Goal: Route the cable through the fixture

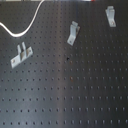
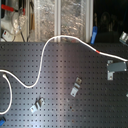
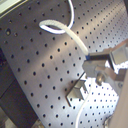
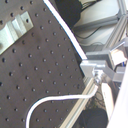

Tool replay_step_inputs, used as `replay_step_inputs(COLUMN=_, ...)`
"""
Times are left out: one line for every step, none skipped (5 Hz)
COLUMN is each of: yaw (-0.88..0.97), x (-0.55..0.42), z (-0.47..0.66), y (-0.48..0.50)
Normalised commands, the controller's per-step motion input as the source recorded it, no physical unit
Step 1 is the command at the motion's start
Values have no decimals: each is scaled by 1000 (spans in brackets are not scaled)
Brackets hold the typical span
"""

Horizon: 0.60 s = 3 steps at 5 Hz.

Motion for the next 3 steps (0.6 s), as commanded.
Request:
replay_step_inputs(yaw=0, x=-22, z=0, y=-4)
replay_step_inputs(yaw=0, x=-451, z=130, y=-89)
replay_step_inputs(yaw=0, x=-612, z=76, y=13)
